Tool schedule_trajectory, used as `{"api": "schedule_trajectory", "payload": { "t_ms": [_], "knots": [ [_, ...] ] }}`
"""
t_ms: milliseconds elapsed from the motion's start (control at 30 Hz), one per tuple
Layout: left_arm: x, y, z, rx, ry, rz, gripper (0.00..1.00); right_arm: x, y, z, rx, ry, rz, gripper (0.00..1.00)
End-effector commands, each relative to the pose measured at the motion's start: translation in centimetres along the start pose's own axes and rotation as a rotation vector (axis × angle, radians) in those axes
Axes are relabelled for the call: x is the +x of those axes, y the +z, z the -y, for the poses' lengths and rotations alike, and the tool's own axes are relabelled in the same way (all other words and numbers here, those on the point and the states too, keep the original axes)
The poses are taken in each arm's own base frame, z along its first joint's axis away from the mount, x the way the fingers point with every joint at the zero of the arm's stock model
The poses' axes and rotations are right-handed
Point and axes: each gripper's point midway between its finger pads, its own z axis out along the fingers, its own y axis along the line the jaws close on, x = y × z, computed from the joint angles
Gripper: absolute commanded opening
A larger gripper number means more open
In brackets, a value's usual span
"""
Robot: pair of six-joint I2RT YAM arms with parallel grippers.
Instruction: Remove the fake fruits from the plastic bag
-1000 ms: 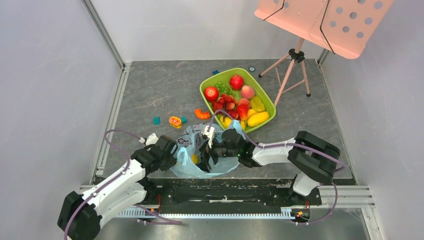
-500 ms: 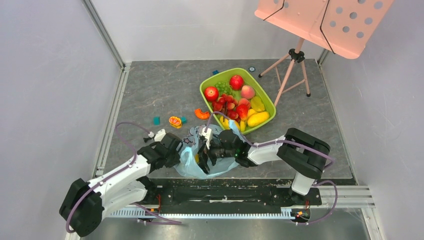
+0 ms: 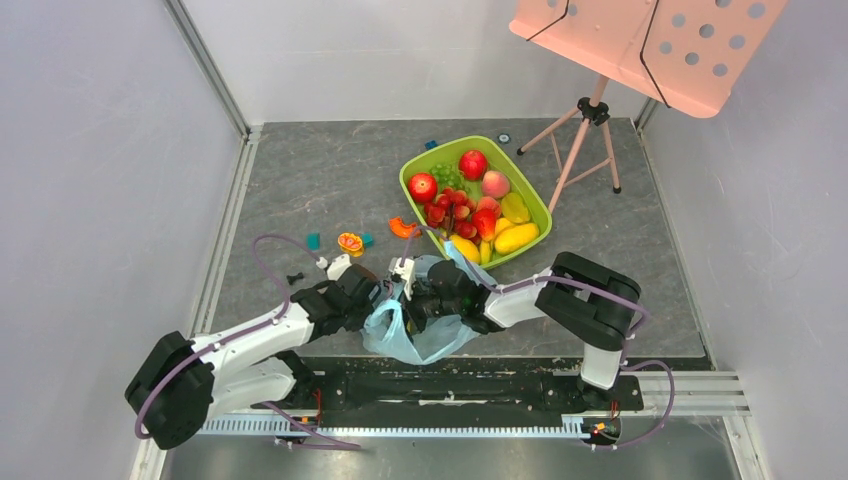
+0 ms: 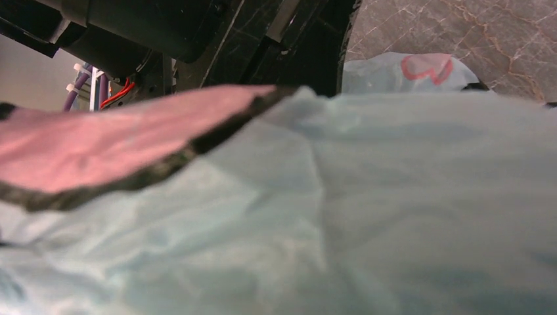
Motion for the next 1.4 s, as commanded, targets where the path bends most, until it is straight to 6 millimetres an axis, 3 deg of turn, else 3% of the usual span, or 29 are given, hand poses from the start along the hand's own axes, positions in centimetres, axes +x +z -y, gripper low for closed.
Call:
{"api": "schedule_trajectory", "payload": {
  "t_ms": [0,333,600,833,1000,1367],
  "knots": [
    [-0.8,-0.3,2.1,0.063,0.006,0.022,0.16,-1.0,1.1,-1.2,-0.051,-0.035,0.019,0.98],
    [-0.9,-0.4,1.9,0.065,-0.002,0.034,0.15,1.2,0.7,0.2,0.038,-0.072,-0.061,0.96],
    [-0.9,-0.7,1.1,0.061,-0.016,0.052,0.15,-1.0,-0.9,0.6,0.11,-0.129,0.009,0.72],
    [-0.8,-0.8,0.3,0.047,-0.03,0.059,0.15,-2.6,-2.6,0.6,0.167,-0.173,0.038,0.71],
    [-1.0,-1.1,0.0,0.04,-0.045,0.076,0.15,-3.4,-4.4,1.0,0.236,-0.214,0.003,0.7],
    [-1.8,-1.5,-0.1,0.03,-0.047,0.106,0.14,-4.5,-10.5,3.4,0.489,-0.335,-0.09,0.74]
  ]
}}
